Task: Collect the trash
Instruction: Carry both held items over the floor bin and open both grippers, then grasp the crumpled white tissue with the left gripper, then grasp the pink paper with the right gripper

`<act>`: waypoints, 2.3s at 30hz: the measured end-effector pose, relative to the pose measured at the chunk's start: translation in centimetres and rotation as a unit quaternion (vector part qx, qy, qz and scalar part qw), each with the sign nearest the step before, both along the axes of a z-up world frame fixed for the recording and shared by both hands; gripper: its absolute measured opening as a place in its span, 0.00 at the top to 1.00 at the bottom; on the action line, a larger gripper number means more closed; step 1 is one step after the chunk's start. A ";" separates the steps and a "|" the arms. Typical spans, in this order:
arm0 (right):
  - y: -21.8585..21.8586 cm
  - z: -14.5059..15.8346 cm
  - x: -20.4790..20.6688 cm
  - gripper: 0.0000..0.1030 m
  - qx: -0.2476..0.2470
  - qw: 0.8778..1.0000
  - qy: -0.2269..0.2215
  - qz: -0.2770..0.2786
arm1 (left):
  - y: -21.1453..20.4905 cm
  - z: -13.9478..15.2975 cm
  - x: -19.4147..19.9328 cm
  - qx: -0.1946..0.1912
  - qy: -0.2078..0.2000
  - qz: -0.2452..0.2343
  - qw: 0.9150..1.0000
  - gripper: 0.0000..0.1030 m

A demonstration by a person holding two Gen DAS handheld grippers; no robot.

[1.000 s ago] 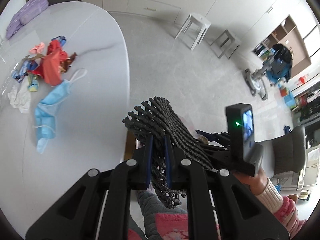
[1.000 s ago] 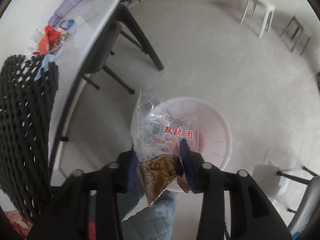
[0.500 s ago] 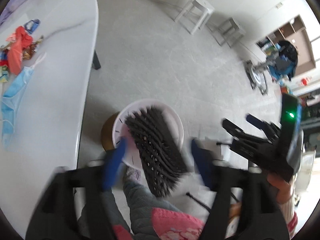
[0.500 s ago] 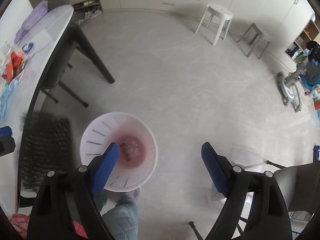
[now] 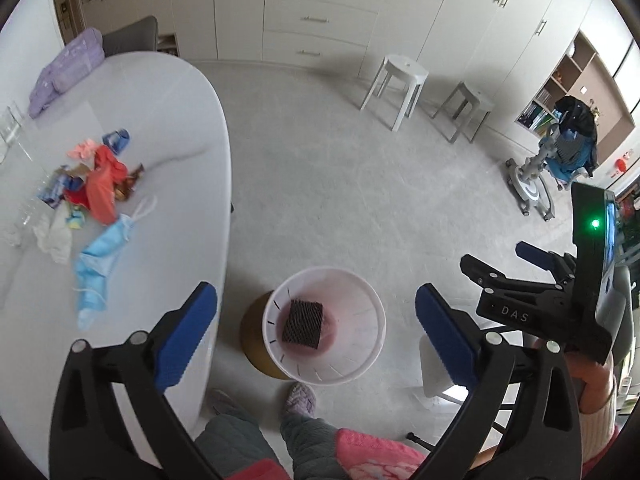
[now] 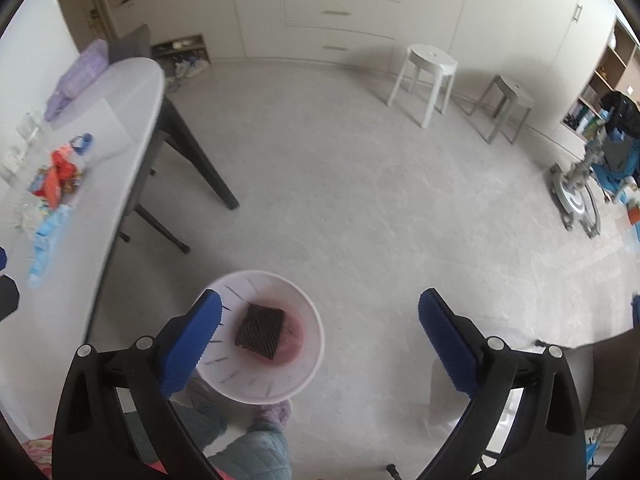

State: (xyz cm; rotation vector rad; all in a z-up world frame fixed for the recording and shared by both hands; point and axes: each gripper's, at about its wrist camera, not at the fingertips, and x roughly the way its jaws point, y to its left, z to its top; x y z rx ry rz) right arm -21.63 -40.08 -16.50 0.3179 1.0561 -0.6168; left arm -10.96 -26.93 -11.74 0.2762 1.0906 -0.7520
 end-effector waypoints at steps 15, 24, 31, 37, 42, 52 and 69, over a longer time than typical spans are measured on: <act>9.5 3.7 8.3 0.05 0.063 0.983 -0.087 0.149 | 15.8 1.8 4.8 0.016 -0.079 0.193 0.978 0.08; 17.6 3.2 20.0 0.05 0.061 0.958 -0.075 0.272 | 27.4 1.6 10.5 0.029 -0.101 0.301 0.948 0.08; 22.1 3.5 27.9 0.05 0.052 0.949 -0.058 0.305 | 32.6 -1.3 19.2 0.056 -0.145 0.286 0.946 0.08; 23.6 2.1 31.9 0.05 0.063 0.951 -0.016 0.302 | 34.7 -5.6 27.9 0.084 -0.164 0.190 0.964 0.15; 25.3 0.5 34.0 0.05 0.072 0.951 0.019 0.300 | 36.1 -10.1 33.8 0.081 -0.122 0.167 0.975 0.32; 27.1 -0.2 37.0 0.05 0.086 0.952 0.037 0.291 | 35.6 -14.0 37.3 0.051 -0.093 0.137 0.985 0.71; 23.2 -5.5 54.5 0.25 0.151 0.965 0.042 0.212 | 39.8 -9.6 32.3 -0.006 -0.068 0.258 0.964 0.71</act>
